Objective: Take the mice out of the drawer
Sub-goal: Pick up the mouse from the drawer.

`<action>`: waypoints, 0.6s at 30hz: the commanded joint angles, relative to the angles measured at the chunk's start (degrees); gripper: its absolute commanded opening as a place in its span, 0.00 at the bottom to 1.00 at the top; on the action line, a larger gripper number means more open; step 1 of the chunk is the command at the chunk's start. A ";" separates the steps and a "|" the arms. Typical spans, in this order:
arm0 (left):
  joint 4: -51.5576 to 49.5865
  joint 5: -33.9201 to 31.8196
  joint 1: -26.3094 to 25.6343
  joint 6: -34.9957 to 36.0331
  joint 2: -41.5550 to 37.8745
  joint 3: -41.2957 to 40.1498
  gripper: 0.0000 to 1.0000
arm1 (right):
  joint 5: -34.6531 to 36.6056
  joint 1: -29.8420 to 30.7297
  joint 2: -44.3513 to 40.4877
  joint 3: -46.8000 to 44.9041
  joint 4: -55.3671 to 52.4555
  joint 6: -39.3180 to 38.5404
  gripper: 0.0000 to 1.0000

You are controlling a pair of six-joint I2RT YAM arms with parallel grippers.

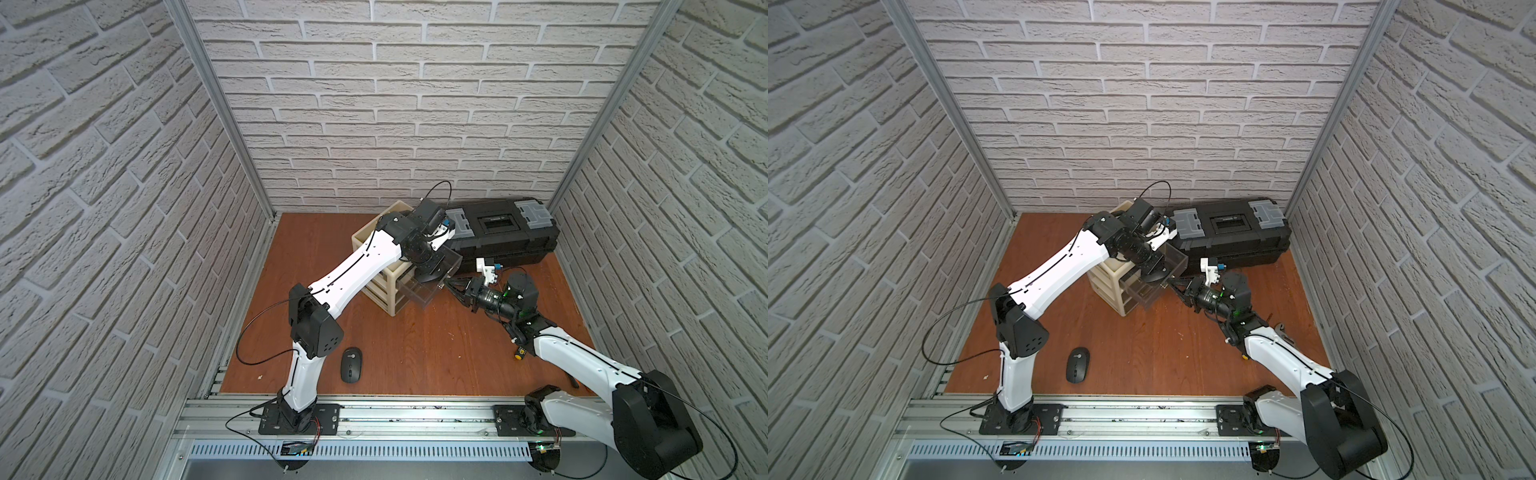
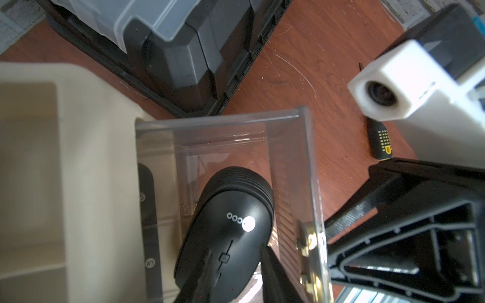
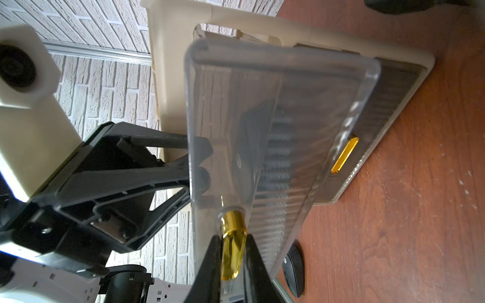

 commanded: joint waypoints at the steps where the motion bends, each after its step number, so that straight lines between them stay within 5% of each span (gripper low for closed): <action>1: 0.06 -1.19 0.78 1.61 -1.41 1.50 0.37 | 1.26 -0.34 -1.96 -1.33 -2.38 -1.78 0.09; 9: -2.62 -1.40 -0.53 8.43 0.36 4.25 0.62 | 0.74 -1.35 -3.58 -1.35 -5.55 -2.40 0.08; 18: -4.31 -2.59 -2.56 16.58 4.86 8.24 0.66 | -0.57 -1.74 -2.78 -0.28 -5.73 -2.57 0.08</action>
